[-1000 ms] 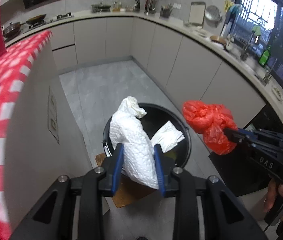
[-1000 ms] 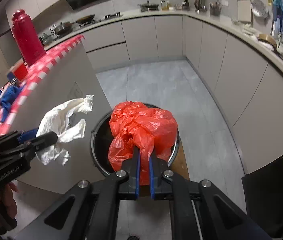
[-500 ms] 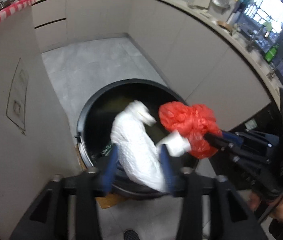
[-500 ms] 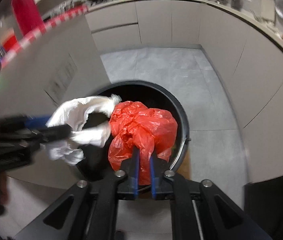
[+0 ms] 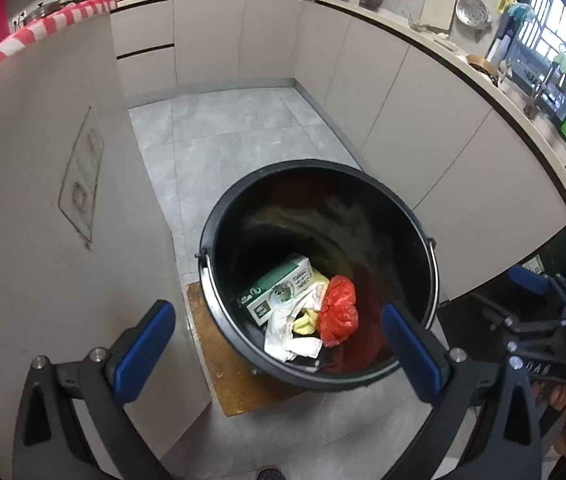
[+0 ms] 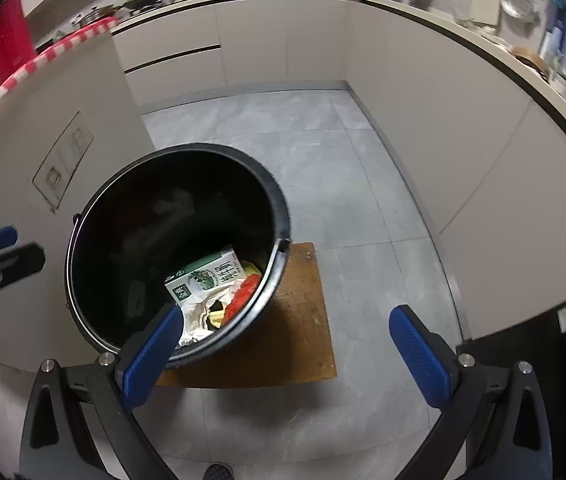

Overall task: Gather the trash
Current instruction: 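Open both grippers to drop the tissue and bag into the bucket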

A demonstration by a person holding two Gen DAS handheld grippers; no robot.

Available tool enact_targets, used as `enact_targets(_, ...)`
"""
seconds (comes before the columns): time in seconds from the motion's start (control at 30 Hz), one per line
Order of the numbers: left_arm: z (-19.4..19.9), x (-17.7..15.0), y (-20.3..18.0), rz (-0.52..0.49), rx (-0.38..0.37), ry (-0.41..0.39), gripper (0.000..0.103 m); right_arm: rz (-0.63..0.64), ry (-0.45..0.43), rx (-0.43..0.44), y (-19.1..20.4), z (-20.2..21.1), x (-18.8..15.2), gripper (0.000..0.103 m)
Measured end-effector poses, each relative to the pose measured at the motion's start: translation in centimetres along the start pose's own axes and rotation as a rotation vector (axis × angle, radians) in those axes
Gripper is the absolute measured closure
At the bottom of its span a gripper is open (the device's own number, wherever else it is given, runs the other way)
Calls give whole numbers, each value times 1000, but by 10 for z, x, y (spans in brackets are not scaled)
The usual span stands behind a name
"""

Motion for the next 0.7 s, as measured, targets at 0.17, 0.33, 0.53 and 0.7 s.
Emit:
enact_targets(0.17, 29, 7, -6, -5, -3, -21, 0, -41, -35, -16, 0, 35, 5, 0)
enact_targets(0.33, 70, 16, -17, -18, -40, -44, 0, -78, -98, -24, 4, 82, 17, 0)
enact_targets(0.53, 132, 25, -22, -66, -19, -133, 0, -111, -178, 5, 17, 136, 30, 0)
enact_targets(0.7, 163, 27, 3, -39, 57, -173, 0, -80, -177, 15, 46, 167, 41, 0)
Point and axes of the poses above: each gripper's, at about its wrist camera, not at the fingertips, and z roughly against the way its jaws point, y to its left, x to its top, the point moved 4 cm from there along -z, roughly the way its jaws point, and after that the axes turned 2 degrees about x, right-handed, at the moved point
